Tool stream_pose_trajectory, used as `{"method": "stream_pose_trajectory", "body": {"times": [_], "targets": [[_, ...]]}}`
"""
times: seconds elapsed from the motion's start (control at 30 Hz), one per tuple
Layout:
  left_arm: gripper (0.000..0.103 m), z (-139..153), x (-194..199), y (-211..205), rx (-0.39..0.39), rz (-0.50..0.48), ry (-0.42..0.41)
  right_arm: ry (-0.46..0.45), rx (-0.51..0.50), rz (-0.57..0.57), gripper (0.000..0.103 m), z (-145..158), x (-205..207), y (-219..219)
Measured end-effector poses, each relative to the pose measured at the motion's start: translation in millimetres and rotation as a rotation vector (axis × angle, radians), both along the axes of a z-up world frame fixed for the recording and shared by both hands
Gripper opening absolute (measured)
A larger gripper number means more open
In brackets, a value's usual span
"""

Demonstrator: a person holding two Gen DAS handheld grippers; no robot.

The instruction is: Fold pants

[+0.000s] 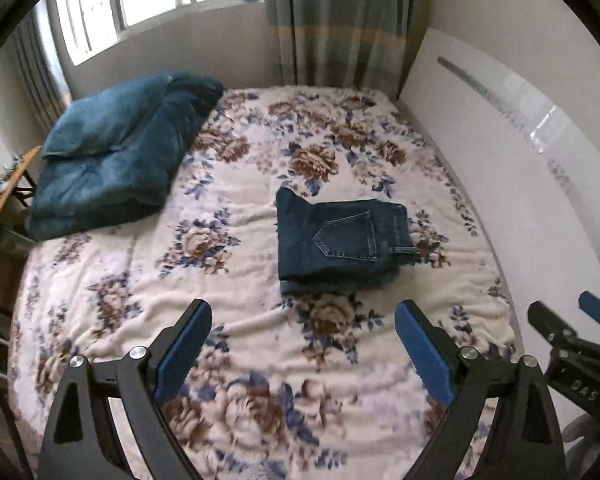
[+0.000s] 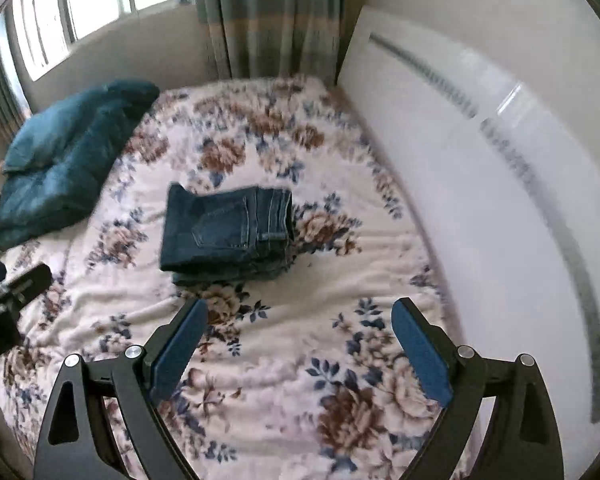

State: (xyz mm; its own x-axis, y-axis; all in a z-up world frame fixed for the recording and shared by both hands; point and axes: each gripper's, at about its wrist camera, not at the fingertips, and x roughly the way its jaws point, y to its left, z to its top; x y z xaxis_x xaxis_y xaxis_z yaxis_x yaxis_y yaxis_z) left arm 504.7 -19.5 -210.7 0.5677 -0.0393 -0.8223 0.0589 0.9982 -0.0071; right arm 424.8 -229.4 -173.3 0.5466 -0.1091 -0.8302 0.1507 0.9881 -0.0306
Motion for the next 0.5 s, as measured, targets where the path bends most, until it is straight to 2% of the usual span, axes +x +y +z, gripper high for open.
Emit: {"method": "stream_pose_trajectory", "body": {"times": [0.13, 0.23, 0.33, 0.5], "targets": [[0.094, 57, -56, 2, -0.004, 0.002, -0.056, -0.067, 0.014, 0.023, 0.096, 69, -63, 7], [0.094, 90, -91, 2, -0.002, -0.007, -0.091, -0.089, 0.041, 0.051, 0.096, 106, -99, 13], [0.094, 119, -125, 2, 0.003, -0.019, -0.128, -0.115, 0.058, 0.091, 0.097, 140, -133, 21], [0.094, 148, -166, 4, -0.002, -0.022, -0.149, -0.18, 0.047, 0.115, 0.097, 189, -185, 29]]}}
